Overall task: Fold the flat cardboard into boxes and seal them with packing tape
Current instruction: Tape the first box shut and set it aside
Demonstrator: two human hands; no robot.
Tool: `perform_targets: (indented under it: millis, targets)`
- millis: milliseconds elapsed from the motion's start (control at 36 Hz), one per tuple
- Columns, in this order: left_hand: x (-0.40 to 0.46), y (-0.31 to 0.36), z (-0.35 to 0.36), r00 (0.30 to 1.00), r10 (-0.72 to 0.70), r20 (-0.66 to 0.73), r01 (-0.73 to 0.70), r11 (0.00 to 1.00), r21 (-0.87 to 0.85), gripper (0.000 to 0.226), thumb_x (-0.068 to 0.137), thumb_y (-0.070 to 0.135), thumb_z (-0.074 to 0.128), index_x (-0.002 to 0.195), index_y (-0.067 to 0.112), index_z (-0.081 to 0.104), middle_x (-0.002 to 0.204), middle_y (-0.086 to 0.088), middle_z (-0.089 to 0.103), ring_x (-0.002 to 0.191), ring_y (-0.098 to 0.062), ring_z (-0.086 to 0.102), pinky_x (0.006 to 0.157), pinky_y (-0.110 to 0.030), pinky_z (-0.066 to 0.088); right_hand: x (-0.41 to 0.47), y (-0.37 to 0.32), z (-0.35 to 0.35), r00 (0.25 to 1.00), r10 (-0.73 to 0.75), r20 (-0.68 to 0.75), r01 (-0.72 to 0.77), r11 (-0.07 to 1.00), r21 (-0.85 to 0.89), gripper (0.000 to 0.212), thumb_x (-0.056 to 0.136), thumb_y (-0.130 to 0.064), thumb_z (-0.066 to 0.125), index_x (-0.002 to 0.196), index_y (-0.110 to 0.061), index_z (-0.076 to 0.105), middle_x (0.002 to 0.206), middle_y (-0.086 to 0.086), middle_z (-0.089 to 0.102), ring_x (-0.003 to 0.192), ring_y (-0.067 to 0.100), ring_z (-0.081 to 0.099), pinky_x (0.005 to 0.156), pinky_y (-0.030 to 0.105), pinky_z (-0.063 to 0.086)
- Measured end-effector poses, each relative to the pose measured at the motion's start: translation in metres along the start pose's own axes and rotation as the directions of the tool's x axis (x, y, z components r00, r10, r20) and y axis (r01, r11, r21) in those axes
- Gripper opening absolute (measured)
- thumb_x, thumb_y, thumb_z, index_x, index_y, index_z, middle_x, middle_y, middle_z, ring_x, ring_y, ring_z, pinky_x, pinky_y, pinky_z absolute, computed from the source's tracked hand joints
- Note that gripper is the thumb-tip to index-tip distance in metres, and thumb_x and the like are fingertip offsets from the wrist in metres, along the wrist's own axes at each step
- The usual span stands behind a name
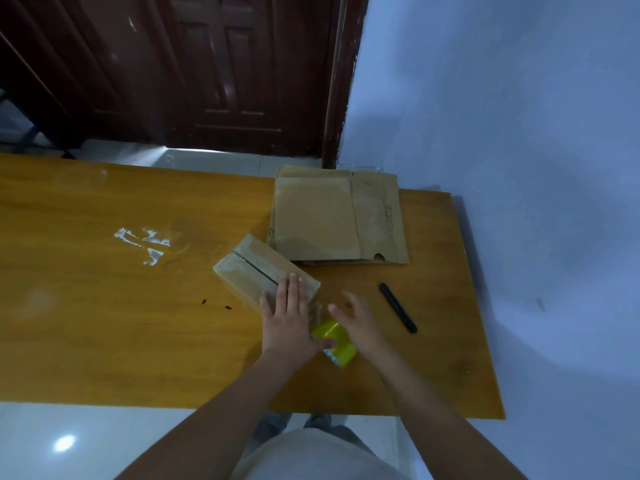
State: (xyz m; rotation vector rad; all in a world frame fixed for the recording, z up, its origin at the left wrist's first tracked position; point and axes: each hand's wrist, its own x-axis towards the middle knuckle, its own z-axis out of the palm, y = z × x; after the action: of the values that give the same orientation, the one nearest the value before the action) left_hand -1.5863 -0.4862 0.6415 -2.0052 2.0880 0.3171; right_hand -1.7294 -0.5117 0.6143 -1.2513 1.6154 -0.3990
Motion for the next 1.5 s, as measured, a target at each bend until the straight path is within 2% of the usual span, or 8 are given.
perform_targets:
  millis: [111, 250, 417, 528, 778, 1250, 1417, 1500]
  targets:
    - [0.0, -0.001, -0.002, 1.0, 0.007, -0.017, -0.007, 1.0, 0.008, 0.118, 0.075, 0.083, 0.031, 0.145, 0.002, -0.02, 0.156, -0.014, -0.017, 0.144, -0.029, -0.015, 0.113, -0.055, 0.002, 0.005, 0.002, 0.02, 0.997, -0.005, 0.075, 0.014, 0.992, -0.124, 0.037, 0.089, -0.028, 0.06, 0.121, -0.01, 0.057, 0.119, 0.004, 0.054, 0.112, 0.021, 0.053, 0.088, 0.03, 0.047]
    - [0.0, -0.004, -0.004, 0.999, 0.045, -0.01, -0.044, 0.997, 0.059, 0.113, 0.079, 0.08, 0.025, 0.145, 0.0, -0.017, 0.156, -0.018, -0.015, 0.145, -0.031, -0.01, 0.111, -0.057, 0.005, 0.002, 0.002, 0.021, 0.998, -0.06, 0.027, 0.061, 0.997, -0.037, 0.008, 0.086, -0.017, 0.065, 0.09, -0.023, 0.061, 0.099, -0.004, 0.058, 0.094, 0.011, 0.056, 0.065, 0.009, 0.039]
    - [0.009, -0.017, -0.009, 0.99, 0.122, -0.07, -0.114, 0.988, 0.103, 0.102, 0.078, 0.077, 0.03, 0.147, 0.003, 0.02, 0.153, -0.017, 0.021, 0.14, -0.031, 0.022, 0.104, -0.053, 0.025, 0.003, 0.001, 0.025, 0.999, -0.026, -0.023, 0.027, 1.0, 0.015, 0.01, 0.085, -0.018, 0.067, 0.083, -0.024, 0.059, 0.09, -0.01, 0.052, 0.086, 0.007, 0.053, 0.072, 0.014, 0.04]
    - [0.023, -0.026, -0.012, 0.943, 0.171, -0.285, -0.173, 0.985, 0.017, 0.074, 0.074, 0.07, 0.036, 0.101, 0.01, 0.067, 0.101, -0.009, 0.061, 0.095, -0.027, 0.059, 0.074, -0.041, 0.048, 0.002, 0.003, 0.027, 0.997, -0.061, -0.042, 0.059, 0.998, -0.029, 0.01, 0.086, -0.021, 0.066, 0.084, -0.023, 0.057, 0.099, 0.0, 0.053, 0.092, 0.014, 0.052, 0.078, 0.022, 0.042]
    - [0.031, -0.017, -0.01, 0.95, 0.081, -0.3, -0.071, 0.996, 0.046, 0.057, 0.054, 0.045, 0.085, 0.087, 0.003, 0.066, 0.085, -0.016, 0.06, 0.079, -0.033, 0.059, 0.065, -0.043, 0.05, -0.005, 0.009, 0.024, 0.991, -0.117, -0.064, 0.114, 0.992, -0.052, 0.026, 0.086, -0.022, 0.066, 0.072, -0.036, 0.049, 0.086, -0.008, 0.048, 0.081, 0.006, 0.048, 0.065, 0.01, 0.032]
    - [0.024, -0.016, -0.005, 0.957, 0.153, -0.247, -0.133, 0.986, 0.097, 0.072, 0.049, 0.035, 0.089, 0.099, 0.001, 0.05, 0.093, -0.019, 0.06, 0.082, -0.035, 0.056, 0.071, -0.047, 0.051, -0.007, 0.019, 0.023, 0.993, -0.09, -0.082, 0.091, 0.996, 0.002, 0.015, 0.086, -0.03, 0.065, 0.078, -0.026, 0.053, 0.097, 0.002, 0.055, 0.088, 0.014, 0.055, 0.073, 0.024, 0.044]
    - [0.024, -0.019, -0.001, 0.972, 0.17, -0.165, -0.146, 0.978, 0.149, 0.073, 0.052, 0.032, 0.087, 0.108, 0.0, 0.051, 0.106, -0.02, 0.06, 0.092, -0.034, 0.05, 0.076, -0.048, 0.048, -0.012, 0.014, 0.019, 0.994, -0.088, -0.067, 0.089, 0.996, 0.02, 0.015, 0.087, -0.029, 0.064, 0.076, -0.028, 0.053, 0.096, 0.002, 0.056, 0.089, 0.016, 0.056, 0.077, 0.029, 0.046]
    - [0.018, -0.021, -0.014, 0.984, 0.165, -0.06, -0.149, 0.966, 0.21, 0.068, 0.077, 0.034, 0.069, 0.132, 0.002, 0.045, 0.132, -0.021, 0.048, 0.115, -0.035, 0.045, 0.094, -0.049, 0.042, -0.011, 0.012, 0.018, 0.995, -0.088, -0.055, 0.09, 0.995, 0.031, 0.016, 0.086, -0.028, 0.065, 0.075, -0.028, 0.054, 0.094, 0.003, 0.056, 0.086, 0.015, 0.055, 0.072, 0.024, 0.043]
